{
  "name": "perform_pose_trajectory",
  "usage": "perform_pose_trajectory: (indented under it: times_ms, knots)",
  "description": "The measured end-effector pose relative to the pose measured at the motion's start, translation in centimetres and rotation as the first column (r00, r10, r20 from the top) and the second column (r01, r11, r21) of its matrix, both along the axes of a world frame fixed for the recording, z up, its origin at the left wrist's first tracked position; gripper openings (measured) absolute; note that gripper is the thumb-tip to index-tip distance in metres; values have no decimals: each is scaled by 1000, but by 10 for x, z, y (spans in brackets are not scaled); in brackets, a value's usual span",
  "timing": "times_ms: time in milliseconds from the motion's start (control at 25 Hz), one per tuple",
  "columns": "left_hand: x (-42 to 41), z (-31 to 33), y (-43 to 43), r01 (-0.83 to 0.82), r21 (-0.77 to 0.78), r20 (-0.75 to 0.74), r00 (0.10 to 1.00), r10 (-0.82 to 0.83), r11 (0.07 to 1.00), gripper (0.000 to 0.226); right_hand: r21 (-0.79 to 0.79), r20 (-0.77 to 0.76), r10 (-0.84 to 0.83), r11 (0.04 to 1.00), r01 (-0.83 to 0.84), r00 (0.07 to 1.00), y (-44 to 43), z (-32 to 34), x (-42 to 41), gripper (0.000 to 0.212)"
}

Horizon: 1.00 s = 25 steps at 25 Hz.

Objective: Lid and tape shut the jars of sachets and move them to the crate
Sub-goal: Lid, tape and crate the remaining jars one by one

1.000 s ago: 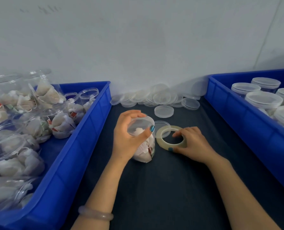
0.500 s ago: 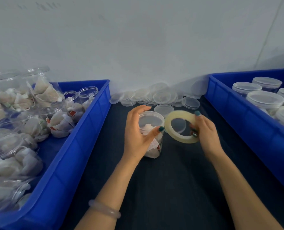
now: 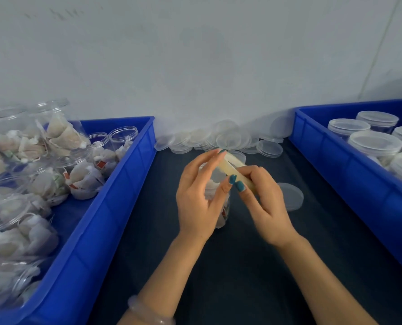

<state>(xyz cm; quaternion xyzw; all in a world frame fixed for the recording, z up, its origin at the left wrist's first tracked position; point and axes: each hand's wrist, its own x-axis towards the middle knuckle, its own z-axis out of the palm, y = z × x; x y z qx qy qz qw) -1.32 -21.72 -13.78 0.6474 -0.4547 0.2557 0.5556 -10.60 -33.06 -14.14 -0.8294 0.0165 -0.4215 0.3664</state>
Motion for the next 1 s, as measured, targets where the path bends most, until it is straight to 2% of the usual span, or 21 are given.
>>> perform_pose_trajectory:
  times_ms: [280, 360, 520, 640, 760, 920, 1000]
  knots:
    - [0, 5, 6, -45, -215, -72, 997, 30, 976, 18, -4, 1, -34, 999, 34, 999, 10, -3, 1, 29]
    - [1, 6, 8, -65, -206, -29, 998, 61, 976, 15, 3, 2, -40, 999, 40, 999, 11, -3, 2, 30]
    - [6, 4, 10, -138, -135, 149, 976, 158, 981, 16, 30, -6, -29, 999, 29, 1000, 14, -5, 2, 31]
    - [10, 6, 12, -63, -113, 82, 994, 73, 992, 23, 45, 18, -2, 999, 2, 1000, 15, -4, 1, 28]
    - [11, 8, 14, 16, -152, 24, 1000, -13, 988, 19, 46, 13, 13, 999, -13, 1000, 15, -4, 1, 25]
    - [11, 6, 12, -40, -157, 78, 996, 53, 987, 18, 24, -11, 3, 1000, -2, 1000, 15, -7, 0, 24]
    - [11, 6, 11, -62, -137, 40, 997, 68, 989, 20, -31, -19, -32, 999, 31, 999, 15, -7, 0, 28]
